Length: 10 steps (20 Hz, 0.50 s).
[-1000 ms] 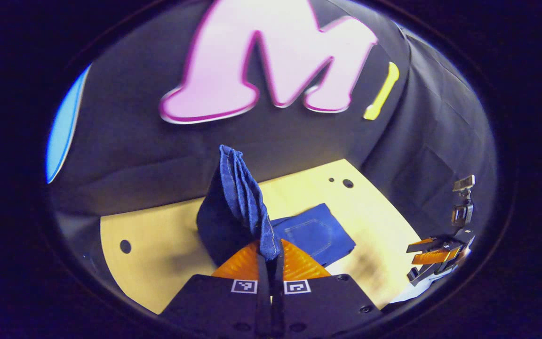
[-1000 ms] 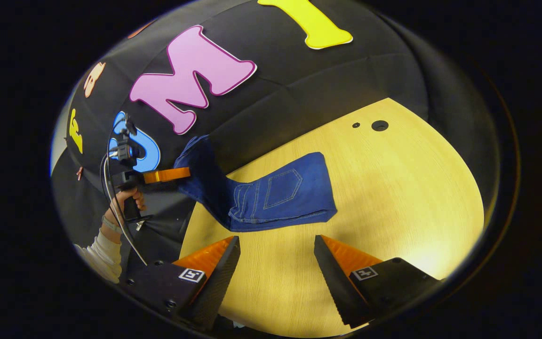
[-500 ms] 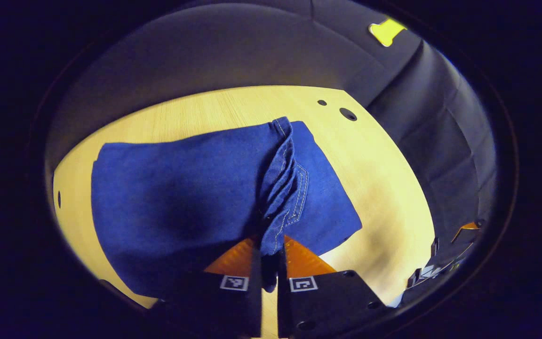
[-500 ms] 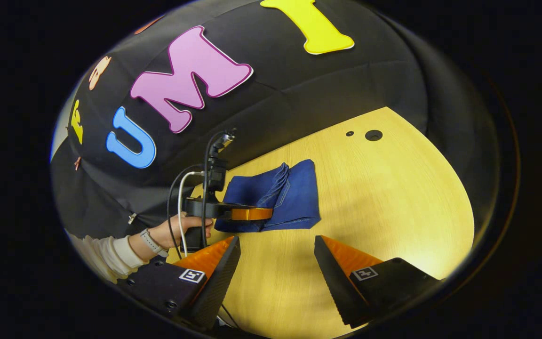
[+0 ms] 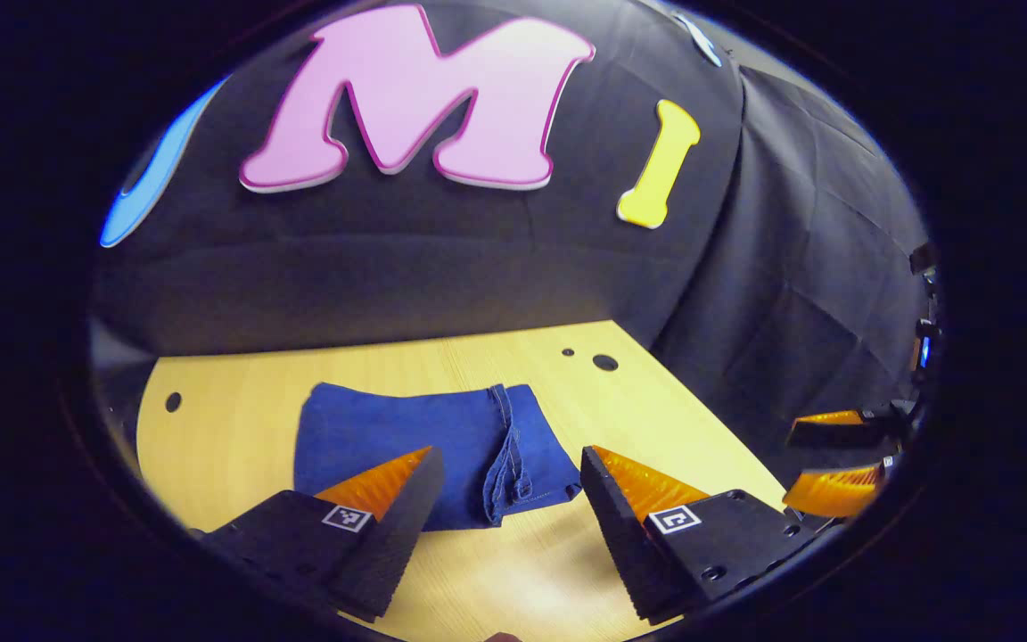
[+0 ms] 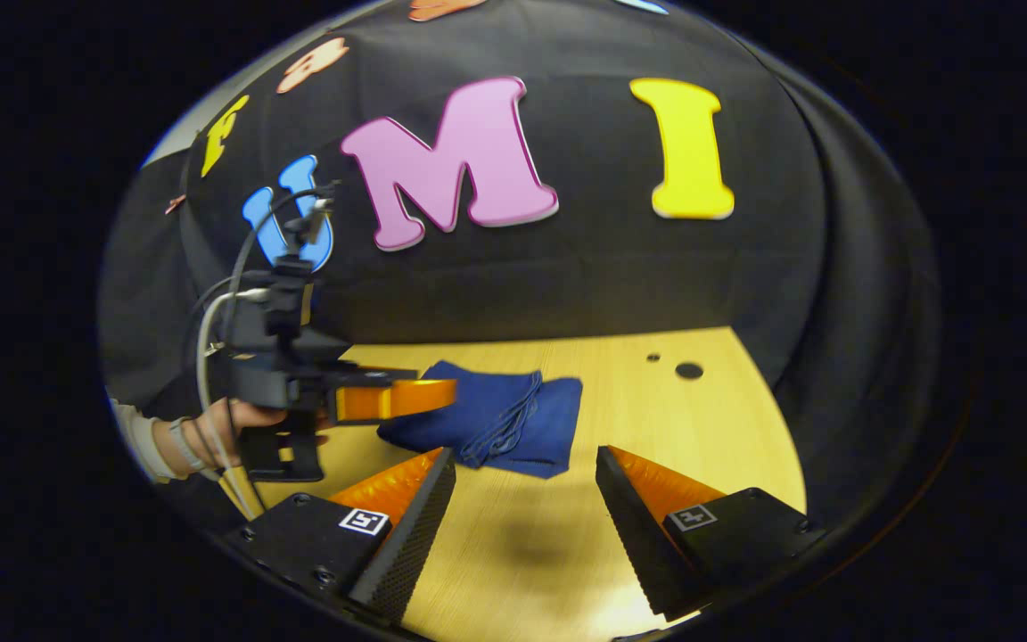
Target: Grasp the waist and the cuffs of the jeans and fold them to make the two legs overlap; first hold the waist and fold one-third of the jeans toward the cuffs, then hold the cuffs and fold the remaining one-third in the same direction to finish folding.
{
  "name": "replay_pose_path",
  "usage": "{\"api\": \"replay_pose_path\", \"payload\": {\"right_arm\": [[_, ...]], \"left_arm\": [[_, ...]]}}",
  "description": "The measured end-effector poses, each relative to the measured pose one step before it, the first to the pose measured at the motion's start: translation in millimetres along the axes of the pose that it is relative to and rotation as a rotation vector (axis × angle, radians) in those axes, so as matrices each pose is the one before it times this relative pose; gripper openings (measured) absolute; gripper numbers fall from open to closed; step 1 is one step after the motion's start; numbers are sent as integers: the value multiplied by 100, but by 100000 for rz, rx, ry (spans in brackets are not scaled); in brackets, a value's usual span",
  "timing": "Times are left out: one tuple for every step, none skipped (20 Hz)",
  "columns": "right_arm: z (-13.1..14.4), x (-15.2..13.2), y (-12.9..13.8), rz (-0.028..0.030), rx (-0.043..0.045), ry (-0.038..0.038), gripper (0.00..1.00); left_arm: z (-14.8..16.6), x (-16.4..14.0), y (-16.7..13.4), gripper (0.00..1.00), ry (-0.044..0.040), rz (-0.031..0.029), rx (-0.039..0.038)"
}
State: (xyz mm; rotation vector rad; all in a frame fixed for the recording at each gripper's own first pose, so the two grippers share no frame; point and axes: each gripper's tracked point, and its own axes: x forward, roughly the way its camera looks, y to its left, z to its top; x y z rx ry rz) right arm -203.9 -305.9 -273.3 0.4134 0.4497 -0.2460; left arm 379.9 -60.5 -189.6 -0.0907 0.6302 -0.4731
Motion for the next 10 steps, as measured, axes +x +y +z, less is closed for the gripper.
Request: {"api": "replay_pose_path", "payload": {"right_arm": [[1689, -1812, 875, -2341, -2621, -5302, 97], [1569, -1933, 704, -2244, -2277, -4831, 97], [1465, -1811, 784, -2296, -2732, -4302, 97], [1300, -1790, 681, -2930, -3303, -3201, 96], [1211, -1682, 864, -1832, -3141, -3503, 97], [1868, -1770, 1220, -1087, -3131, -4885, 97], [1910, -1616, 633, -2659, -3007, -5630, 97], [2026, -1665, 708, -1333, -2750, -5613, 97], [1293, -1683, 1016, -669, -997, -3427, 93], [1229, -1784, 1038, 265, 603, -3002, 96]], "left_arm": [[-24, -2918, -189, 97, -5544, 1822, 1113], [-209, -2786, -63, 96, -3637, 2535, 1680], [-214, -2528, 1, 96, -2586, 2419, 2280], [-79, -3231, 588, 96, -2722, 3419, 1236], [768, -3163, 566, 96, -2930, 2612, 50], [1521, -3540, 434, 96, -4210, 2529, -1091], [1553, -2807, 276, 96, -4613, 2139, -1752], [1067, -2632, 331, 96, -3178, 2124, -1316], [898, -2660, 594, 96, -2637, 3350, -796], [838, -2037, 491, 96, -3696, 2130, -384]]}}
